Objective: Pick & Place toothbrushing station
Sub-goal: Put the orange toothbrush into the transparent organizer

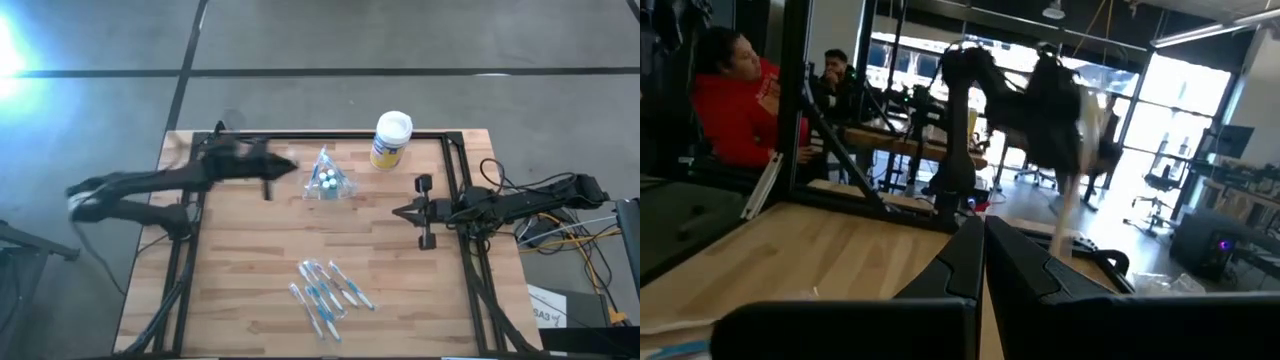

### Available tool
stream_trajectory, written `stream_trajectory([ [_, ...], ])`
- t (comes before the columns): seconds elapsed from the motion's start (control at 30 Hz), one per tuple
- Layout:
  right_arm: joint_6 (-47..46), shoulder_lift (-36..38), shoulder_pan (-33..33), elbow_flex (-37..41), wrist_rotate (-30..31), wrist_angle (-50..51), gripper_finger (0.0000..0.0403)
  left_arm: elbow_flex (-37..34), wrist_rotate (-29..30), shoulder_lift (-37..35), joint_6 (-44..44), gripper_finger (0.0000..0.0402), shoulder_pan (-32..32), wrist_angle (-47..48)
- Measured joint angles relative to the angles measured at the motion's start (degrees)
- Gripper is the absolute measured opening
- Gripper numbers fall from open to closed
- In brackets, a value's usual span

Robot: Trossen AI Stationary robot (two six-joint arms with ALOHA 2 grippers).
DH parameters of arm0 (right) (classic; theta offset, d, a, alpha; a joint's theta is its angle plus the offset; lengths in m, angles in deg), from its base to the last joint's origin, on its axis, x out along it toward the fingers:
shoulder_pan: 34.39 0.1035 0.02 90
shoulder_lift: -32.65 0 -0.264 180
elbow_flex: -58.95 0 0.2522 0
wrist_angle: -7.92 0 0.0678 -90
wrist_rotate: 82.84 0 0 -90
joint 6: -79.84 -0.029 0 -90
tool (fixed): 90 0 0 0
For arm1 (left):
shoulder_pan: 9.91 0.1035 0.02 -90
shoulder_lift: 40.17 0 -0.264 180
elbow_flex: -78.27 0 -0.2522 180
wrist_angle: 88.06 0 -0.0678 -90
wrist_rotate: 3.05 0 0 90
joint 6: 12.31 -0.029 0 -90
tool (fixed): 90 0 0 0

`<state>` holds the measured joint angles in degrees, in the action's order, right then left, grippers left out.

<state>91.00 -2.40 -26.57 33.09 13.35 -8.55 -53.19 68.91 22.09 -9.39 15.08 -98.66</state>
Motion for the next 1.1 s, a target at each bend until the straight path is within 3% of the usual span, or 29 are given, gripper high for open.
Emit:
stream_trajectory([
  [0.3, 0.00, -0.35, 0.04, 0.33, -0.03, 1.05, 0.0008, 4.06, 0.41, 17.44, 0.66, 0.0022, -0.08, -6.27],
  [1.1, -0.17, -0.35, 0.02, 0.26, -0.02, 1.25, 0.0008, 3.91, 5.62, 27.32, 0.97, 0.0025, 0.90, -8.52],
])
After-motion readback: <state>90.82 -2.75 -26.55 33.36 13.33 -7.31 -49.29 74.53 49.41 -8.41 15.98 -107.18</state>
